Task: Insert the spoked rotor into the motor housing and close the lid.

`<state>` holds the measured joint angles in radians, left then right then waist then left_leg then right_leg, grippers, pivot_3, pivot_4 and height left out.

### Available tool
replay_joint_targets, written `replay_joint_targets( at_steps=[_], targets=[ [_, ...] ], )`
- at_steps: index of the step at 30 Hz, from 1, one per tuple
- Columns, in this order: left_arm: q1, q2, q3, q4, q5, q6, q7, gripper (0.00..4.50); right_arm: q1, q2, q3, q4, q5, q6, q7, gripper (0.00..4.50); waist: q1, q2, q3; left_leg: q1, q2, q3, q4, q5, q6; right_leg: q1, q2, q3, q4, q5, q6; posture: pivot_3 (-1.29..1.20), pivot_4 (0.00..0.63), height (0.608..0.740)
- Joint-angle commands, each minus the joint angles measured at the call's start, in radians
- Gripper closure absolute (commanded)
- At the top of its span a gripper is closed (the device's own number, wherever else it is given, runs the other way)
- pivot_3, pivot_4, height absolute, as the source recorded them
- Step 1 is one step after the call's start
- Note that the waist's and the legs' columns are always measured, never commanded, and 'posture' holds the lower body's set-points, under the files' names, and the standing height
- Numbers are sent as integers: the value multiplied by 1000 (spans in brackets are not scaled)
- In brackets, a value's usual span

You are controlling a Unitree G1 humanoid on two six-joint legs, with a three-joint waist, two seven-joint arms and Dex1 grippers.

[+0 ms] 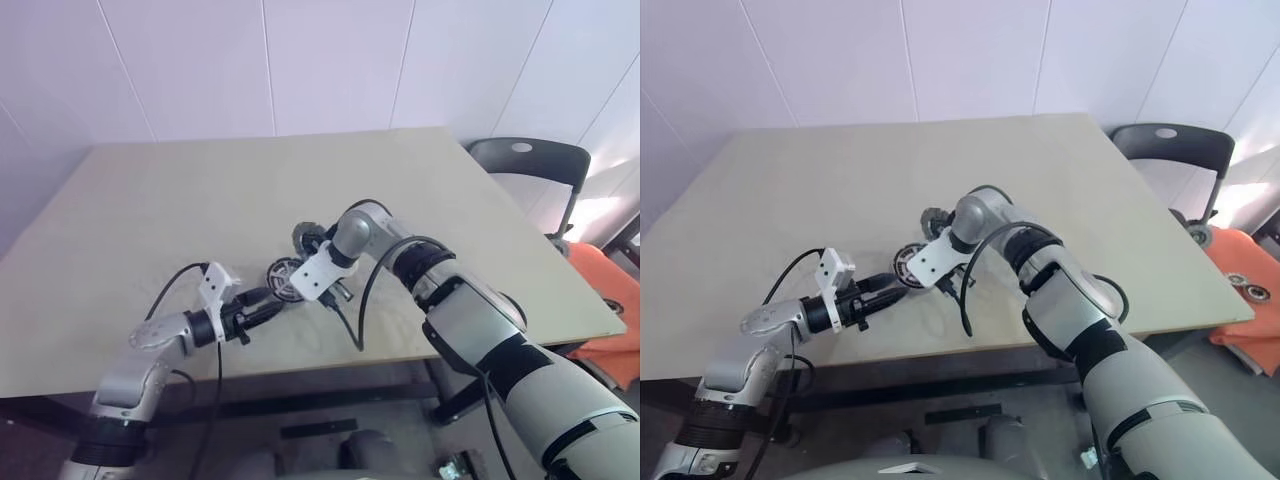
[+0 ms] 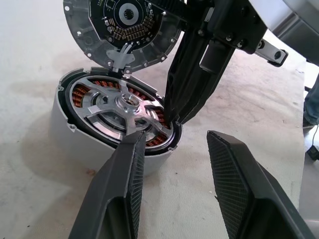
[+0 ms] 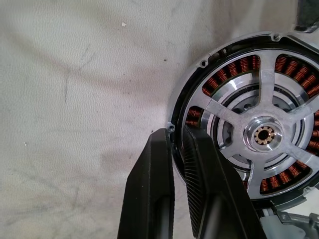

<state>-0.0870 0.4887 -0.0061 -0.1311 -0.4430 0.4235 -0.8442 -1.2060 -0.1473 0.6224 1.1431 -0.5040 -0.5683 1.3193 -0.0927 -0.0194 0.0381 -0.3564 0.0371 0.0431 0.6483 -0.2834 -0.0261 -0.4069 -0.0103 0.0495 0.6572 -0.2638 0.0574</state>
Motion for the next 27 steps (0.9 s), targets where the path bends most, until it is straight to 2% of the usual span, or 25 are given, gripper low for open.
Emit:
replay_joint_targets(
  at_steps=[1,8,27],
  targets=[
    [-26,-3,1,-8,-4,-17,-11,2381,-20,-49,-3,-20,3,39,71,4425,2,0,0,0,-1,0,0,0,0,0,-1,0,0,0,1,0,0,740],
    [-68,1,-9,39,3,-27,-39,2381,0,-103,-10,-79,28,99,158,4425,30,1,0,-1,-4,-2,0,0,0,1,-2,-1,-2,-1,1,0,0,740],
    [-194,-32,-56,188,43,-66,-120,2381,84,-249,6,-307,69,295,295,4425,37,1,0,-2,-5,-1,0,0,0,1,-1,-1,-2,-1,1,0,0,740]
  ],
)
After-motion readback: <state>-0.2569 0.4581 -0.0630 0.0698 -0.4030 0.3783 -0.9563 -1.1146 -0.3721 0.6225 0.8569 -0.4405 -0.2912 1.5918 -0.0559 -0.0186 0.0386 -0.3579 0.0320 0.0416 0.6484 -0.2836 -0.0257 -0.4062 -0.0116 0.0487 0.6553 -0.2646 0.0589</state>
